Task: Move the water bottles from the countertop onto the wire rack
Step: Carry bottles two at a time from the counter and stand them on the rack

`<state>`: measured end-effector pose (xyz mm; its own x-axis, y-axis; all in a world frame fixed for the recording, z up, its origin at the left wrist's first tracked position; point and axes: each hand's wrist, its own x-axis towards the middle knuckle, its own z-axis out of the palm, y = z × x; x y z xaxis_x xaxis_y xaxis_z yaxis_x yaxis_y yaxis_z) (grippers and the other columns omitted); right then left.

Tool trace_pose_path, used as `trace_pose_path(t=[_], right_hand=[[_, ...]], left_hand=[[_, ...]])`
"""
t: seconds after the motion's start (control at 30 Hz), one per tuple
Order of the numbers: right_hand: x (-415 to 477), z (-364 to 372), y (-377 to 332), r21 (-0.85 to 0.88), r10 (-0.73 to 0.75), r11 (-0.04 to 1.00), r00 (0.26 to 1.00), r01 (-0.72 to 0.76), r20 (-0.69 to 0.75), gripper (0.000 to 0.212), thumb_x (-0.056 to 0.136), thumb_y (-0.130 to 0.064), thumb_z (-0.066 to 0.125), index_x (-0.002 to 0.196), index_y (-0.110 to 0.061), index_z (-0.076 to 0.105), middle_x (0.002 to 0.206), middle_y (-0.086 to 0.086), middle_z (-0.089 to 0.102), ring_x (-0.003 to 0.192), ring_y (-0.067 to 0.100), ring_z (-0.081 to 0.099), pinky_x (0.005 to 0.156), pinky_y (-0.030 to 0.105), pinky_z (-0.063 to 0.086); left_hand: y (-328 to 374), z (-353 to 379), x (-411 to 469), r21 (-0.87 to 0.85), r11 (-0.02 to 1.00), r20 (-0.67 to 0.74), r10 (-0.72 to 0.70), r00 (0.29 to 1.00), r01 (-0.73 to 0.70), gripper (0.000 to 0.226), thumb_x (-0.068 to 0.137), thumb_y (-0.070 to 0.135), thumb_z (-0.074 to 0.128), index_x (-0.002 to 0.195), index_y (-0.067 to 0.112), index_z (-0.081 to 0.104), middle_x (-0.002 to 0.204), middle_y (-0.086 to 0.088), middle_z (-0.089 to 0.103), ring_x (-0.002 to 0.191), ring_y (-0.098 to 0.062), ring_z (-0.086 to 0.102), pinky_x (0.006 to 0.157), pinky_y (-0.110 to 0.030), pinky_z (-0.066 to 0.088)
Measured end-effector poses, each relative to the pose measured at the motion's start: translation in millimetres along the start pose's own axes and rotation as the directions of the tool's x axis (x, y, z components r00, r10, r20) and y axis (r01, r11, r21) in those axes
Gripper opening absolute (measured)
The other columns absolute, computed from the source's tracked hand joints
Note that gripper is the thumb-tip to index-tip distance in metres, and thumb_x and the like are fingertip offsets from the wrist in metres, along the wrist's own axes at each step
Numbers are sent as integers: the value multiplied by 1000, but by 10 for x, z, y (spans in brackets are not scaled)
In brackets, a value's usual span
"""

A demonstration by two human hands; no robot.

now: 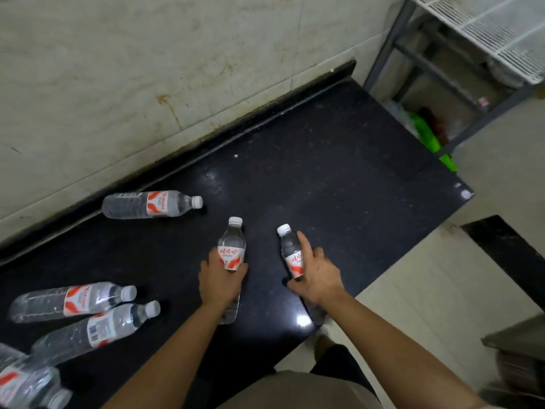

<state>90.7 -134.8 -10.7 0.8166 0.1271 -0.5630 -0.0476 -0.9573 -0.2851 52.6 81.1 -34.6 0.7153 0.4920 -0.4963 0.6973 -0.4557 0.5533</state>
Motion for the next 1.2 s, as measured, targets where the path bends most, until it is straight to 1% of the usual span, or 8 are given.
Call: trace_pose_path(t=[0.1,0.27,0.43,0.57,0.73,0.9,1.03,1.2], right_hand=[[-118,-109,181,-2,-3,1000,1000,3,-20,123,74,-59,75,159,-32,-10,142,7,40,125,30,53,96,45,52],[-284,-559,653,-16,-30,999,994,28,-105,110,71,-50,74,158,-32,8,140,4,43,123,28,54,91,38,50],[-449,-1225,1434,120,46,993,950,-9,-308,95,70,-44,70,150,-34,21,132,-1,49,112,28,60,81,38,52],[-561,-1731,2336,303,123,953,893,16,-433,88,71,-45,71,146,-34,25,136,-5,51,111,30,63,83,38,49],[-769,-2343,3588,426,198,903,815,65,-545,85,73,-51,75,146,-35,33,135,-7,58,119,25,60,88,37,49],[-883,-2896,4589,542,327,838,738,62,-590,84,70,-57,76,142,-34,37,128,-5,64,113,26,64,86,37,52],[-735,-3370,5063,623,391,776,696,103,-603,90,71,-51,81,146,-34,34,132,-4,62,116,26,62,89,37,49],[-302,-4066,5306,598,353,777,652,196,-671,88,68,-45,85,141,-39,37,131,-9,61,112,23,62,81,28,41]], left_hand=[[132,-8,-63,-92,993,-15,74,997,-75,76,70,36,85,135,22,49,118,-7,56,110,-27,57,96,-47,50],[856,95,-353,-278,945,-51,162,986,-170,58,75,27,83,124,25,53,105,4,66,94,-17,66,77,-29,50],[1952,561,-729,-383,880,-78,272,959,-281,61,72,32,86,122,23,53,104,7,68,93,-16,68,87,-41,57],[2819,1152,-1182,-409,815,-116,400,909,-411,57,72,33,87,118,26,53,103,10,68,92,-13,68,86,-43,57],[3854,2041,-1854,-438,750,-150,483,863,-496,57,71,30,88,117,26,55,102,9,67,92,-12,68,88,-45,57],[4723,2704,-2335,-460,687,-156,561,813,-563,57,69,28,89,116,26,57,103,10,68,92,-9,68,85,-37,57],[5286,2967,-2488,-432,650,-164,625,763,-625,57,71,26,90,118,24,58,103,12,68,90,-3,67,78,-26,54],[5962,3126,-2367,-431,586,-244,657,713,-687,58,72,23,89,120,22,57,104,11,67,92,-6,67,79,-25,53]])
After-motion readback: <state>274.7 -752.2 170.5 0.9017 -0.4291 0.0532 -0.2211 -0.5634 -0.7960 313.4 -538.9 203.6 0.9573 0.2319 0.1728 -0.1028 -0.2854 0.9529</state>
